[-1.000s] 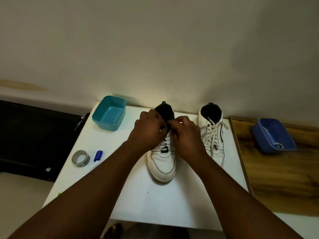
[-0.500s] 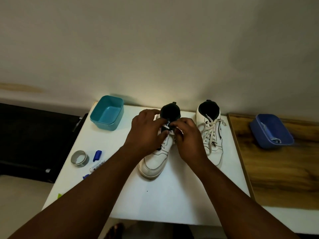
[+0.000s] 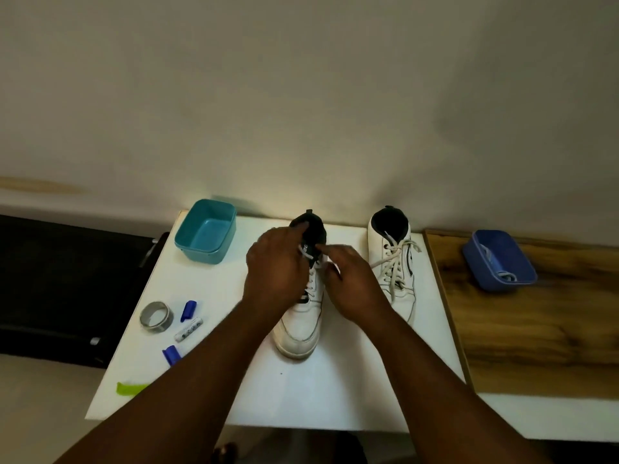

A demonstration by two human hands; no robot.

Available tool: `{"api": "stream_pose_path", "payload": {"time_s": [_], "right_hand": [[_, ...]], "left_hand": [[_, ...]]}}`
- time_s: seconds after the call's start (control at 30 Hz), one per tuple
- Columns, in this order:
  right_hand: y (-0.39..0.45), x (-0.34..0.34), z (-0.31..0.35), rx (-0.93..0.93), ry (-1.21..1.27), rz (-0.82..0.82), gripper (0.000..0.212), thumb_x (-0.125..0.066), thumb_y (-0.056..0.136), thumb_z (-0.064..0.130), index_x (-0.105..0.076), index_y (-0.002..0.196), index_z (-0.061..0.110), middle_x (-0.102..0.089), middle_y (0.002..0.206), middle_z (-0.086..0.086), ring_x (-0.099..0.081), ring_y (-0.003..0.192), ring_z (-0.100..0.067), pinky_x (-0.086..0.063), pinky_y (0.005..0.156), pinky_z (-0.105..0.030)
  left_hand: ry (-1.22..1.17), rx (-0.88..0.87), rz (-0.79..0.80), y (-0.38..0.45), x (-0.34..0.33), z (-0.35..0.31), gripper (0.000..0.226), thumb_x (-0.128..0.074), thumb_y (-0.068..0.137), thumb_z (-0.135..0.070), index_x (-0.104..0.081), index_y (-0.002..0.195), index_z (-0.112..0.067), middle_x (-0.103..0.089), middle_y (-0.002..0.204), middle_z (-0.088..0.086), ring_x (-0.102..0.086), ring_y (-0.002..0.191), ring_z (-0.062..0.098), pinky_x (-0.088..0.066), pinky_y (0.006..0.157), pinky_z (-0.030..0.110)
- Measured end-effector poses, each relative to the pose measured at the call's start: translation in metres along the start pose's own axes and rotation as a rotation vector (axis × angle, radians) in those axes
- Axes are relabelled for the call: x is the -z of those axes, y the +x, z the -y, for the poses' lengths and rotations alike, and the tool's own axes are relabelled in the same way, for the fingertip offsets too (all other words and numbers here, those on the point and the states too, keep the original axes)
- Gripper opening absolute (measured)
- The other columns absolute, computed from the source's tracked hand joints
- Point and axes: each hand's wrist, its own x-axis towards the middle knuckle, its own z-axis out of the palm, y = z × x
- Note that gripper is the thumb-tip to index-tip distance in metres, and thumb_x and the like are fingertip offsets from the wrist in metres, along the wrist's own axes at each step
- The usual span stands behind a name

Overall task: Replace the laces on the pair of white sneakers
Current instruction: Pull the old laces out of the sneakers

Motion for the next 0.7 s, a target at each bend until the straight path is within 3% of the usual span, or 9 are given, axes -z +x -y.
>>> {"api": "stream_pose_path", "payload": {"time_s": [0.07, 0.17, 0.23, 0.37, 0.5, 0.63, 0.7], "right_hand": [[-0.005, 0.0, -0.001, -0.011, 0.009, 0.007, 0.045, -0.05, 0.101, 0.005, -0.058, 0.142, 0.021, -0.059, 0.134, -0.005, -0.058, 0.12, -0.017, -0.041, 0.097, -0.019], [0.0, -0.004, -0.003, -0.024, 0.037, -0.029, 0.044, -0.051, 0.102, 0.009, -0.056, 0.143, 0.025, -0.058, 0.133, -0.003, -0.057, 0.12, -0.015, -0.039, 0.094, -0.018], [0.003, -0.007, -0.001, -0.028, 0.046, -0.002, 0.045, -0.051, 0.103, 0.015, -0.052, 0.146, 0.029, -0.054, 0.131, 0.0, -0.056, 0.115, -0.012, -0.04, 0.09, -0.02], [0.003, -0.007, -0.002, -0.009, 0.073, 0.023, 0.047, -0.061, 0.099, 0.027, -0.051, 0.144, 0.034, -0.05, 0.127, 0.004, -0.057, 0.105, -0.009, -0.047, 0.086, -0.026], [0.009, -0.011, 0.0, -0.022, 0.03, -0.022, 0.046, -0.072, 0.09, 0.047, -0.055, 0.13, 0.032, -0.05, 0.121, 0.006, -0.054, 0.098, -0.004, -0.045, 0.079, -0.023], [0.01, -0.011, 0.0, -0.048, -0.021, -0.069, 0.036, -0.071, 0.09, 0.039, -0.054, 0.121, 0.031, -0.05, 0.117, 0.008, -0.051, 0.089, -0.004, -0.038, 0.072, -0.025], [0.007, -0.01, -0.001, -0.069, -0.014, -0.073, 0.035, -0.071, 0.091, 0.037, -0.054, 0.121, 0.031, -0.049, 0.116, 0.009, -0.049, 0.087, -0.002, -0.038, 0.073, -0.025]], "left_hand": [[0.228, -0.121, 0.076, -0.005, -0.006, -0.006, 0.05, -0.054, 0.096, -0.026, -0.049, 0.145, -0.035, -0.055, 0.144, -0.006, -0.037, 0.146, 0.025, -0.022, 0.12, 0.058], [0.31, -0.07, 0.1, 0.001, -0.01, -0.003, 0.046, -0.054, 0.1, -0.03, -0.046, 0.146, -0.036, -0.055, 0.147, -0.006, -0.031, 0.15, 0.024, -0.009, 0.122, 0.06], [0.23, -0.036, 0.043, 0.008, -0.01, 0.002, 0.038, -0.053, 0.102, -0.032, -0.055, 0.139, -0.038, -0.063, 0.137, -0.007, -0.04, 0.144, 0.022, -0.013, 0.122, 0.059], [-0.049, -0.014, -0.101, 0.02, -0.001, 0.001, 0.033, -0.065, 0.096, -0.031, -0.068, 0.129, -0.03, -0.074, 0.117, -0.003, -0.065, 0.114, 0.02, -0.045, 0.105, 0.05], [-0.276, 0.004, -0.194, 0.015, 0.01, 0.005, 0.017, -0.064, 0.099, -0.029, -0.069, 0.115, -0.027, -0.073, 0.105, -0.01, -0.067, 0.098, 0.009, -0.054, 0.086, 0.032], [-0.326, 0.134, -0.448, 0.017, 0.026, 0.02, 0.013, -0.054, 0.102, -0.021, -0.065, 0.108, -0.019, -0.068, 0.099, -0.002, -0.063, 0.093, 0.017, -0.053, 0.085, 0.043], [-0.163, 0.213, -0.435, 0.021, 0.032, 0.031, 0.018, -0.05, 0.102, -0.022, -0.064, 0.114, -0.021, -0.067, 0.102, 0.003, -0.063, 0.096, 0.025, -0.052, 0.084, 0.049]]}}
